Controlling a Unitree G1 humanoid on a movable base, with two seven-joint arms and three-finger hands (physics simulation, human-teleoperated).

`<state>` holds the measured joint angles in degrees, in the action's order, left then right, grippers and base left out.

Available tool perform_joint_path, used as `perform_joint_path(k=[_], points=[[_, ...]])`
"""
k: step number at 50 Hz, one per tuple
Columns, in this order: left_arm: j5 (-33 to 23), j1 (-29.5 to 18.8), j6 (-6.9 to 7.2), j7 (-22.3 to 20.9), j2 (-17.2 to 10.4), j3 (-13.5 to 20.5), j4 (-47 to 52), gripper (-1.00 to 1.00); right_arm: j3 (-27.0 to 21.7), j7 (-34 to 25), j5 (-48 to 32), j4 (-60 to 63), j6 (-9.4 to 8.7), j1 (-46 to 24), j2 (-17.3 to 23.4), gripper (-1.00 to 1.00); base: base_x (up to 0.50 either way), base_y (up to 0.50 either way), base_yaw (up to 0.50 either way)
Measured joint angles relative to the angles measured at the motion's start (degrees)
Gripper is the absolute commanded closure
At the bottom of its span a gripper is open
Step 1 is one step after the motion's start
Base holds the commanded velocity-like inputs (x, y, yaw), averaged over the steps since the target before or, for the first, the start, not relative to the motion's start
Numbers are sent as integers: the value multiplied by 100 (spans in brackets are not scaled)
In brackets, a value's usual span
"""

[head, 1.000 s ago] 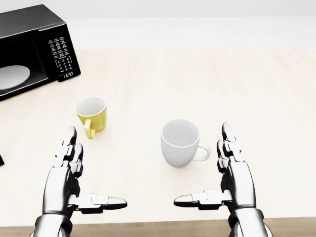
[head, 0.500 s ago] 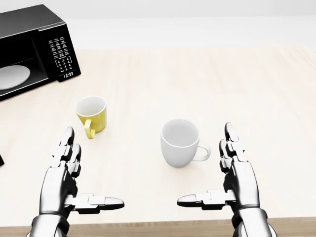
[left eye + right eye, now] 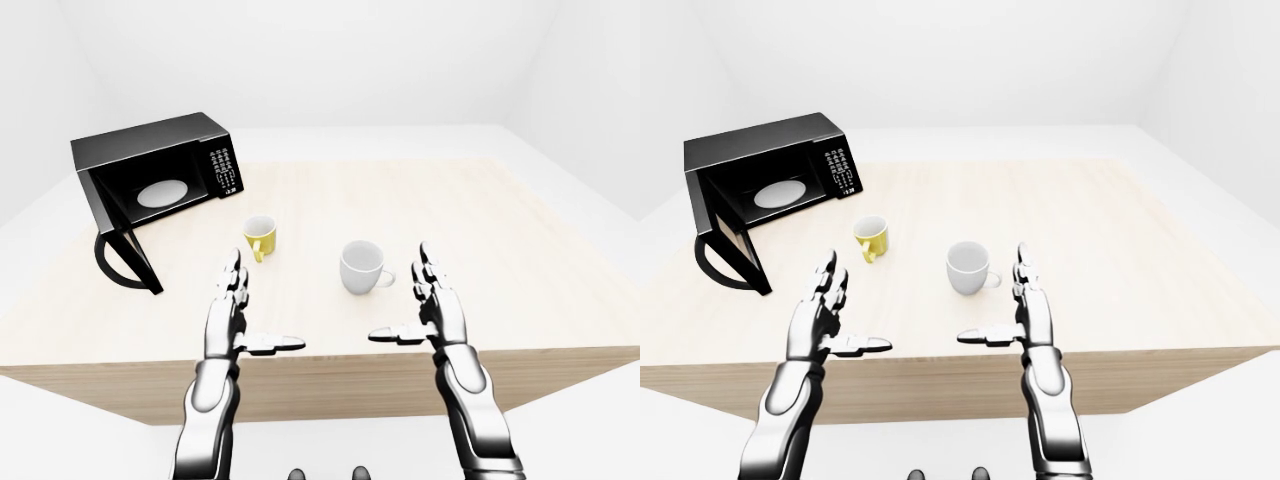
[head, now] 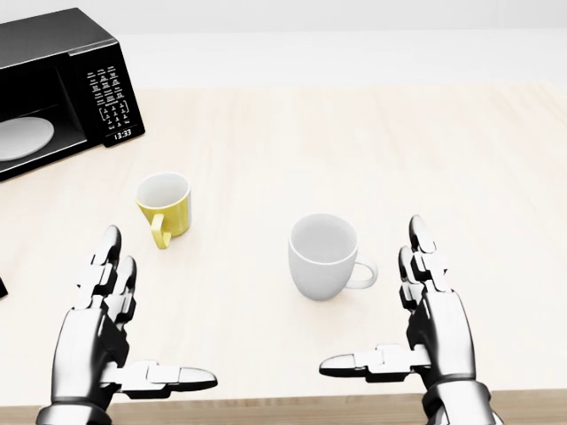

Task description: Close the microwave.

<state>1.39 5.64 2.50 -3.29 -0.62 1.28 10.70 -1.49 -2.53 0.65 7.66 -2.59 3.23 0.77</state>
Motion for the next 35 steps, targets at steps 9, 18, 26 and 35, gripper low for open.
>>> perform_joint_path(k=[9, 18, 26, 35], points=[[34, 518, 127, -86, 36, -27, 933, -100, 67, -20, -60, 766, -219, 326, -28, -100, 0, 0, 0], [181, 1079, 116, -237, 67, -47, 1824, -100, 207, -18, -157, 1846, -241, 837, -53, -100, 0, 0, 0], [453, 1719, 35, -494, 145, 54, 2740, -100, 350, 0, -206, 2775, -241, 1316, -46, -100, 0, 0, 0], [773, 2237, -136, -879, 305, 233, 3429, -100, 430, 43, -229, 3410, -241, 1645, -37, -100, 0, 0, 0]])
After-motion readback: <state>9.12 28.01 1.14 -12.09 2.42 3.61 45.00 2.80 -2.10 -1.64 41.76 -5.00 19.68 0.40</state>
